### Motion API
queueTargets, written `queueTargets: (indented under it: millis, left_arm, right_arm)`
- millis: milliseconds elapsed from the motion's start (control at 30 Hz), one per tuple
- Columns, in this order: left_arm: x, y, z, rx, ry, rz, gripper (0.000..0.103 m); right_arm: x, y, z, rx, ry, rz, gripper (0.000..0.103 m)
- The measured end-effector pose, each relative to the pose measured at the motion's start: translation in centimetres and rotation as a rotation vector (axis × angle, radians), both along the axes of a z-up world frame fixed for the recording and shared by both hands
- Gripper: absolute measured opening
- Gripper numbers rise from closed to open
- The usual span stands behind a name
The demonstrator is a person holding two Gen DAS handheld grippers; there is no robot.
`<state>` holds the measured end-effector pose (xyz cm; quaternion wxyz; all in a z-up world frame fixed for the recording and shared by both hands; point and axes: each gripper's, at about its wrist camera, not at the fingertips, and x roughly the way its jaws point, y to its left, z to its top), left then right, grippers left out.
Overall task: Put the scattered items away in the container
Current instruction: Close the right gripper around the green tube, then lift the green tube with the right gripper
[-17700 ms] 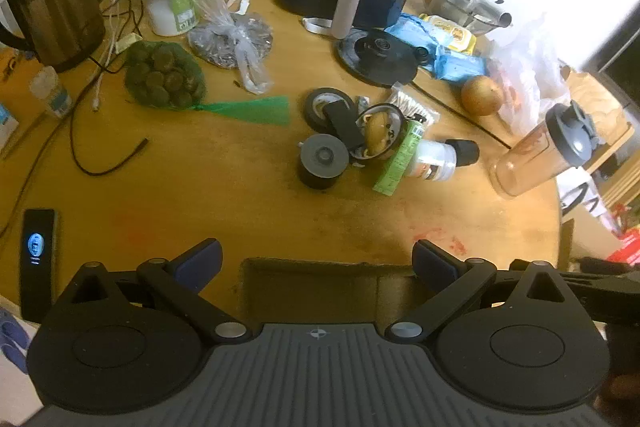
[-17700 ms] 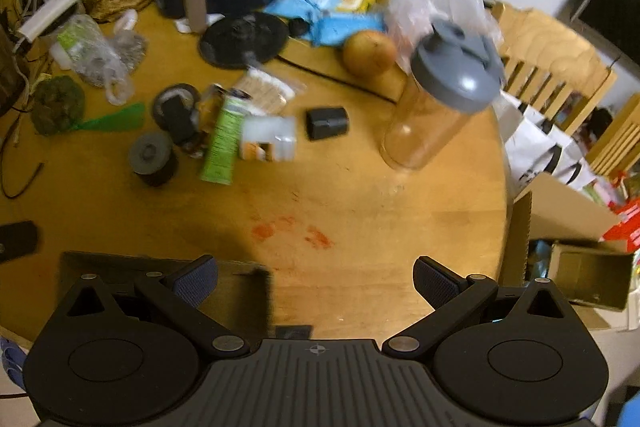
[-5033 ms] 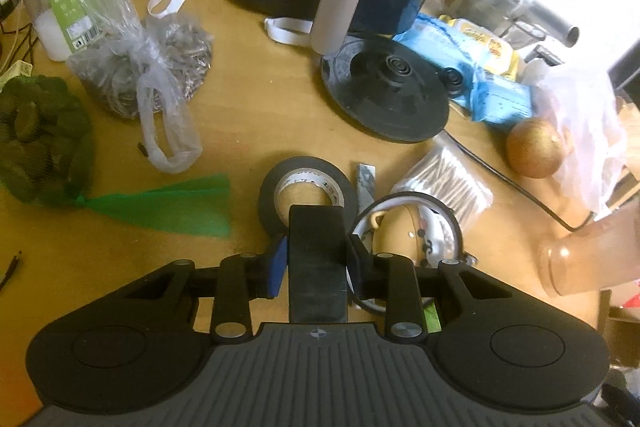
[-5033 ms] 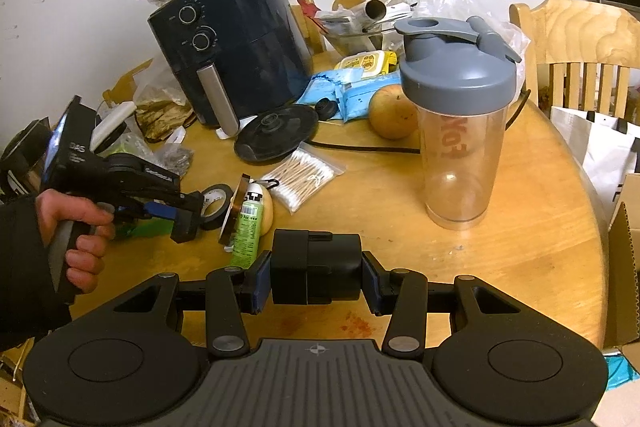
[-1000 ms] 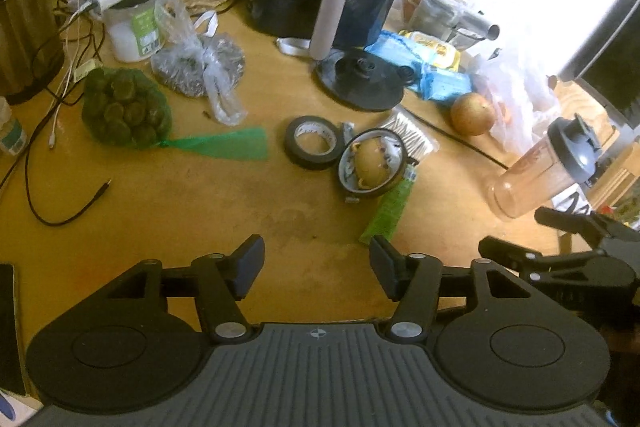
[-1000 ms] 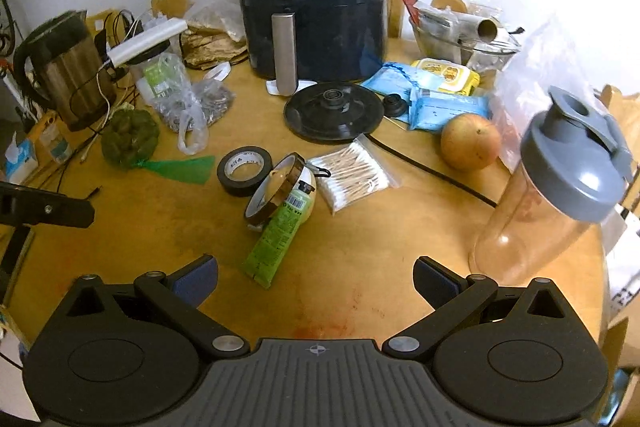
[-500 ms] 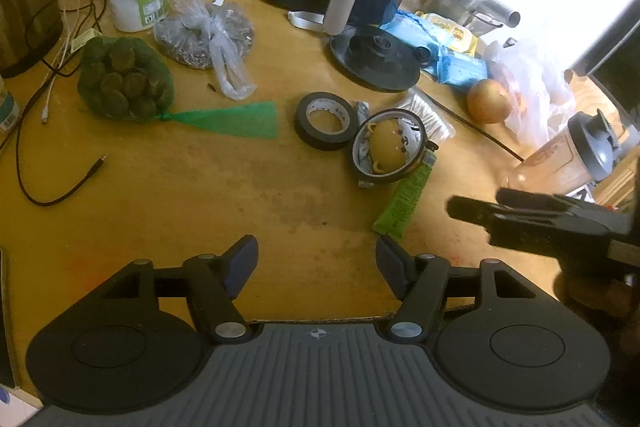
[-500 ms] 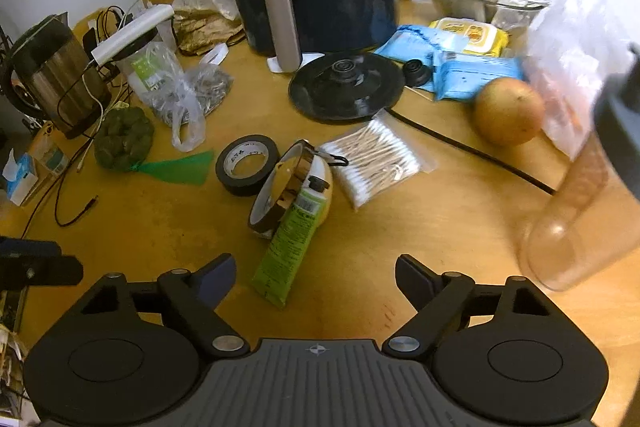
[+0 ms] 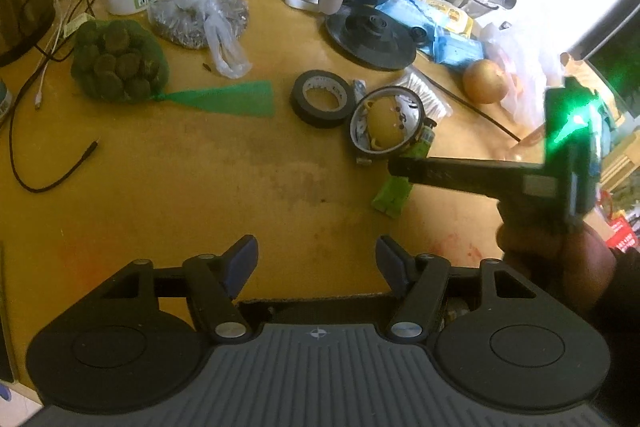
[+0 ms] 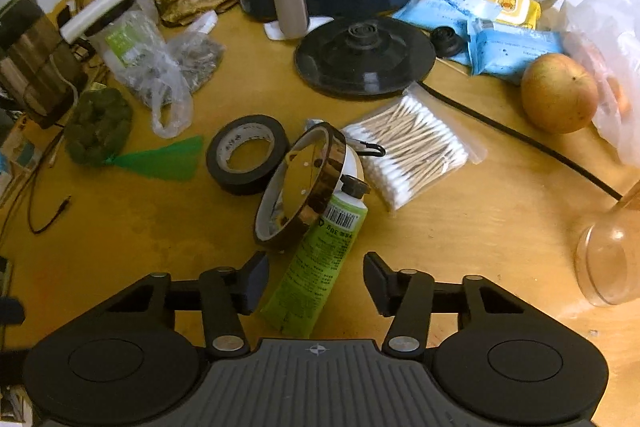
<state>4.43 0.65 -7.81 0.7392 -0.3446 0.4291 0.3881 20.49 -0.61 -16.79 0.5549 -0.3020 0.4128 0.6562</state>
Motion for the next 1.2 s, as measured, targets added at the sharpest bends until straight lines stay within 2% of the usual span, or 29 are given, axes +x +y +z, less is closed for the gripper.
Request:
queueTargets:
  millis: [67,167,367,567,600,800,1033,1200]
  left_arm:
    - [-0.1,0.0,-0.1,-0.005,0.0,-0.003,0.065]
    - [-0.3,0.2,-0.2,-0.009,-0.002,-0.004,0.065]
    - [-0.5,0.5,-0.2,-0.009,-0.011,-0.007,0.065]
    - [-0.5,0.8,-0.2,-0.011,-0.019,-0.018,0.065]
    - [-0.5,0.9,-0.2,-0.01,-0.02,-0.021,0.065]
    - [-0.3,1.3,-0.2,-0.011,-0.02,-0.032,0.065]
    - [-0.1,2.1,0.0,-0.001,-0.024,-0.047,0.065]
    - [0.1,3.1,0.1,0.012,-0.024,-0.053,0.065]
  right_arm:
    - [0.0,0.4,-0.5,-0.021,0.003,-0.012,0.037]
    - [0.1,0.6,-0.6,-0.029,0.009,-0.021,0.033]
    - [1.5,0.4,0.1,-0.042,-0.039,-0.019,0.024]
    - [3.5,-0.5,-1.1,-0.079,-0.082,-0.014,0.024]
    - [3.7,-0.7,-1.3,-0.078,-0.115,0.112,0.024]
    - [4.7,-1.3,-2.1,-0.069,-0.11,0.098,0.026]
    - [4.9,-1.4,-2.7,-0.031,-0.142,0.077,0.03]
    - [4.5,-1.6,-2.9,-0.002,-0.181,0.102,0.031]
